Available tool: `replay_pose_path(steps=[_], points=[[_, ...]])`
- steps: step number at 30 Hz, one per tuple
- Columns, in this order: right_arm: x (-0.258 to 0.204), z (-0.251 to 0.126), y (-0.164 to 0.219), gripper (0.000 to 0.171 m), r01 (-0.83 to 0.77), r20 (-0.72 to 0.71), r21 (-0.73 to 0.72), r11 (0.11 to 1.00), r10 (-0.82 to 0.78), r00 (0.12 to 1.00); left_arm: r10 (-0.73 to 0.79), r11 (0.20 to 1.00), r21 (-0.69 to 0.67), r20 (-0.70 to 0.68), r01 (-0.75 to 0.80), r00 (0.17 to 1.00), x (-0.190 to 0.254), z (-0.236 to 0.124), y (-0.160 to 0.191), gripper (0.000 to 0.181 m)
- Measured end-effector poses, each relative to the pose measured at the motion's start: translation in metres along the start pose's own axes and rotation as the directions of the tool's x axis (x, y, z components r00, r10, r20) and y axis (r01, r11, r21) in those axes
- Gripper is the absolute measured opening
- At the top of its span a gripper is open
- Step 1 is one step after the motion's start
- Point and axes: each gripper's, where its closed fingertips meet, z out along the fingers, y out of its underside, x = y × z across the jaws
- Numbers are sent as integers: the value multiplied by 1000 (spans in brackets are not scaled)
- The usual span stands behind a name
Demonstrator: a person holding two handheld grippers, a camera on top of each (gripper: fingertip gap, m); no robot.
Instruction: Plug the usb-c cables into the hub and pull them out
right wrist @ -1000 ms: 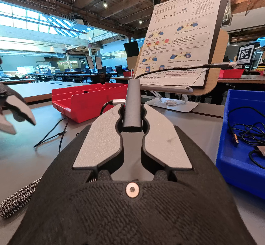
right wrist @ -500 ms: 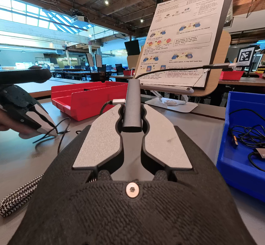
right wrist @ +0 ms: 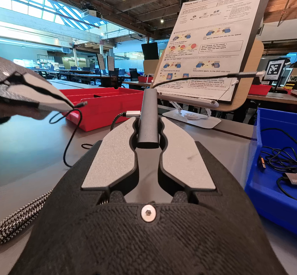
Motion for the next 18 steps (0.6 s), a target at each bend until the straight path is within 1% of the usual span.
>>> replay_pose_path(steps=[1,4,7,10,13,16,18], points=[[0,0,0,23,4,-1,4,1000,-4,1000,-7,1000,19,21,7,1000,-3,-7,-7,2],[0,-1,-1,23,7,-6,11,1000,-7,1000,-24,998,55,-9,24,1000,1,-24,-25,2],[-3,-1,-3,23,3,6,23,1000,-3,1000,-86,993,75,-104,94,991,17,-40,-42,2],[-14,0,-4,23,-2,56,32,999,0,998,-116,992,20,-186,121,976,36,-50,-50,2],[-30,2,-4,23,-2,105,33,999,-1,994,-105,993,-71,-243,91,964,58,-44,-44,2],[-47,3,-2,23,32,143,22,999,-35,989,-140,988,-98,-285,117,948,71,-33,-44,2],[-58,5,0,23,71,165,12,997,-72,984,-153,986,-110,-285,126,946,75,-28,-43,2]])
